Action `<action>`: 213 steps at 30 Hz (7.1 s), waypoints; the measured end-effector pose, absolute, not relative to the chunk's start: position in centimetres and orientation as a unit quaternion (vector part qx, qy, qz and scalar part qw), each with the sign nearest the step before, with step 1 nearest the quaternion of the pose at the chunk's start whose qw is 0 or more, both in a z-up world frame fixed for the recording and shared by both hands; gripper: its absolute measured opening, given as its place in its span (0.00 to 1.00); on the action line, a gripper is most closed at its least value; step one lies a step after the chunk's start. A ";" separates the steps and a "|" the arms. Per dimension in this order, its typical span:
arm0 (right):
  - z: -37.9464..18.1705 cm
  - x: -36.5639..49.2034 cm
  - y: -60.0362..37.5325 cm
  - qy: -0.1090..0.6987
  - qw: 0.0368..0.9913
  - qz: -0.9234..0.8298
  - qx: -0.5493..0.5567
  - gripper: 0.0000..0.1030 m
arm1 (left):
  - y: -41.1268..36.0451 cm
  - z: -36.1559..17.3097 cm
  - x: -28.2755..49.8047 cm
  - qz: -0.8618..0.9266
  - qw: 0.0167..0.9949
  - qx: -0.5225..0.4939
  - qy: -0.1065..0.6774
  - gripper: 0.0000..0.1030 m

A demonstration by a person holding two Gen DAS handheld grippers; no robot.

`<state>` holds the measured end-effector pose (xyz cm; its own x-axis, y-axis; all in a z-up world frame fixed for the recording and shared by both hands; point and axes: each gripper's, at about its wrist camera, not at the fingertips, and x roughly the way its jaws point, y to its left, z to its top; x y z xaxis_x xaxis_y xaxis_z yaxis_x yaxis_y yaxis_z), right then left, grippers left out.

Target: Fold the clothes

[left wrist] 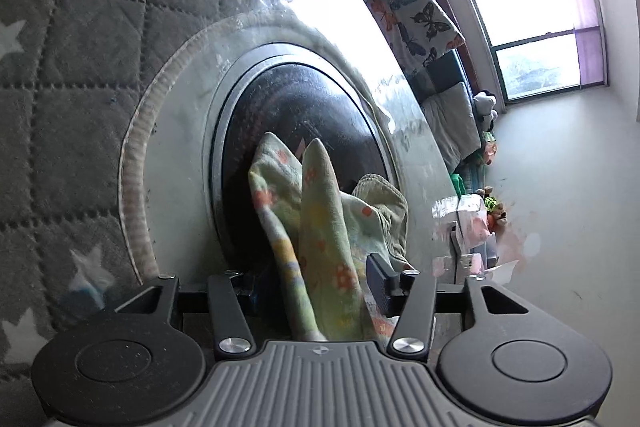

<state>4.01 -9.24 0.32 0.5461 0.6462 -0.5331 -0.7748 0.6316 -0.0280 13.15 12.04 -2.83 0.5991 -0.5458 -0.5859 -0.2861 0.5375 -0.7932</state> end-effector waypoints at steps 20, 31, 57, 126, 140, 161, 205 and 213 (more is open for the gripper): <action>0.5 6.5 -20.6 0.287 0.926 0.242 -0.046 0.46 | 10.7 -3.1 13.2 -0.084 0.783 -0.430 0.441 0.12; -3.4 10.2 -28.6 0.341 0.932 0.108 0.054 0.59 | 10.0 -2.8 13.1 -0.081 0.805 -0.389 0.440 0.12; 1.1 5.2 -35.3 0.268 0.962 0.015 0.045 0.03 | -1.5 1.7 16.2 -0.204 0.827 -0.295 0.432 0.10; -3.6 7.8 -43.6 0.330 0.940 -0.038 0.082 0.44 | -18.1 1.6 17.1 -0.305 0.815 -0.170 0.463 0.30; -2.7 5.8 -40.8 0.332 0.943 0.006 0.027 0.62 | -19.6 0.1 17.3 -0.327 0.799 -0.174 0.474 0.30; -2.1 -3.4 -37.1 0.321 0.946 0.042 -0.010 0.78 | -14.2 -0.3 10.6 -0.356 0.801 -0.157 0.455 0.33; -1.7 -5.7 -32.5 0.293 0.956 0.006 -0.019 1.00 | -8.0 0.3 4.2 -0.257 0.879 -0.054 0.397 1.00; -2.3 -7.2 -33.0 0.307 0.951 -0.022 0.002 1.00 | -8.4 0.1 2.9 -0.243 0.886 -0.049 0.392 1.00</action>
